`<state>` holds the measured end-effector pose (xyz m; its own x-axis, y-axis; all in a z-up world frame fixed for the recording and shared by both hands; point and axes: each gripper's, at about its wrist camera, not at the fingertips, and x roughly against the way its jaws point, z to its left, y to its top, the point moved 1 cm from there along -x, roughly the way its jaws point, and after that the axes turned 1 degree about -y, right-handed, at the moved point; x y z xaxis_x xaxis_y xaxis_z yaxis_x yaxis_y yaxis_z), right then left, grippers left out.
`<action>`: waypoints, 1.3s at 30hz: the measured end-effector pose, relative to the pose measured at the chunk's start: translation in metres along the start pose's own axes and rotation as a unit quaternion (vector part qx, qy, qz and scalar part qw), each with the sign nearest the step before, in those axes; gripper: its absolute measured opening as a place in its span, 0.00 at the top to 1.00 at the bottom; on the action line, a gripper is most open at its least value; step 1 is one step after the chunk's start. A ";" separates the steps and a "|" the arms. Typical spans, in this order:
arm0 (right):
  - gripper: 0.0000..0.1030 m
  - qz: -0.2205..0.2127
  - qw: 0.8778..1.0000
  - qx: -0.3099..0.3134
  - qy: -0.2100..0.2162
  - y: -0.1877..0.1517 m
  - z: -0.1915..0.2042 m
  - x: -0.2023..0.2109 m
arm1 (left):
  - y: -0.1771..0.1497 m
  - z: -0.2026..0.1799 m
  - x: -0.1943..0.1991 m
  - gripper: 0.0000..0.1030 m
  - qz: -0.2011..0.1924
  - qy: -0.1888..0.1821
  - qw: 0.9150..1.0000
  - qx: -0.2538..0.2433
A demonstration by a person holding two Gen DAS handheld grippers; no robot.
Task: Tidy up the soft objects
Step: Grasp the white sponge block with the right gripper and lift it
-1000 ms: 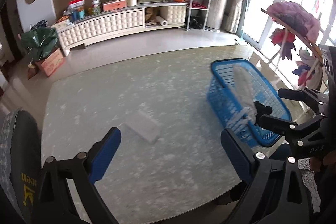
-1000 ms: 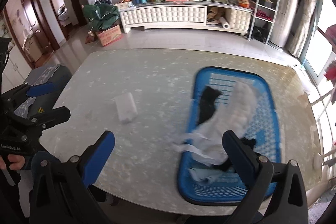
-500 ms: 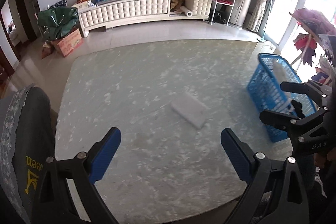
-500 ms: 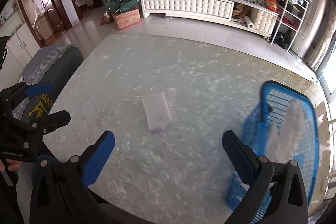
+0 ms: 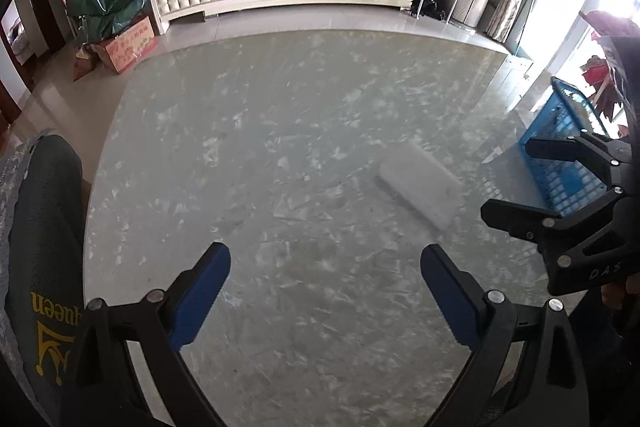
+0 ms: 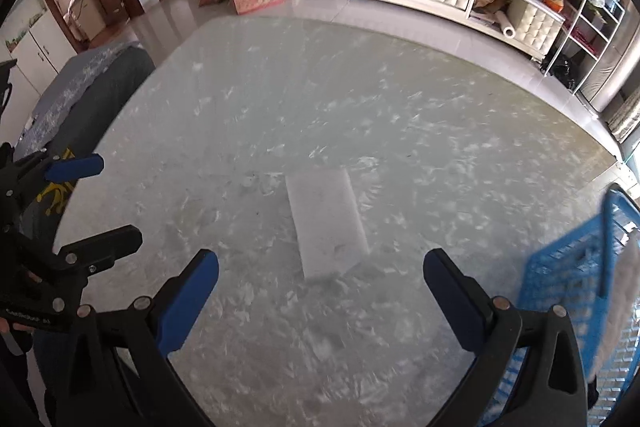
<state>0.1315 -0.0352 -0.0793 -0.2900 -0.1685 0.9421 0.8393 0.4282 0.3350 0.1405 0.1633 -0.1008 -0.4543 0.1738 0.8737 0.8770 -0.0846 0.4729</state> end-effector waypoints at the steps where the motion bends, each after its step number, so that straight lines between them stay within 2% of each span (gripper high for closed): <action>1: 0.00 0.003 1.000 0.000 0.000 0.002 0.003 -0.005 | 0.000 0.003 -0.005 0.07 0.002 0.000 1.000 0.001; 9: 0.01 0.034 0.999 0.007 -0.008 0.004 0.011 -0.048 | 0.002 0.023 -0.041 0.07 0.015 0.003 1.000 0.001; 16: 0.15 0.057 0.998 0.001 -0.010 0.006 0.007 -0.076 | -0.001 0.032 -0.064 0.07 0.027 -0.003 1.000 0.010; 20: 0.33 0.066 0.998 -0.004 -0.004 0.005 0.005 -0.083 | -0.002 0.039 -0.071 0.07 0.036 -0.005 0.999 0.025; 24: 0.39 0.062 0.998 0.006 -0.010 0.001 0.009 -0.083 | -0.003 0.038 -0.068 0.07 0.035 -0.006 0.999 0.029; 25: 0.46 0.058 0.998 0.010 -0.016 0.000 0.009 -0.082 | -0.003 0.039 -0.068 0.07 0.034 -0.007 0.999 0.030; 29: 0.51 0.052 0.998 0.013 -0.016 -0.002 0.012 -0.083 | -0.005 0.040 -0.069 0.07 0.034 -0.006 0.999 0.031; 34: 0.55 0.046 0.999 0.017 -0.016 -0.008 0.010 -0.076 | -0.003 0.039 -0.063 0.07 0.024 -0.002 0.999 0.030; 39: 0.55 0.026 1.000 0.011 -0.007 -0.011 0.017 -0.048 | 0.000 0.038 -0.045 0.07 0.011 0.006 0.999 0.030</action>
<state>0.1281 -0.0167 -0.1279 -0.2525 -0.1336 0.9583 0.8428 0.4561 0.2857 0.1670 0.1930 -0.1447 -0.4372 0.1599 0.8850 0.8940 -0.0300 0.4471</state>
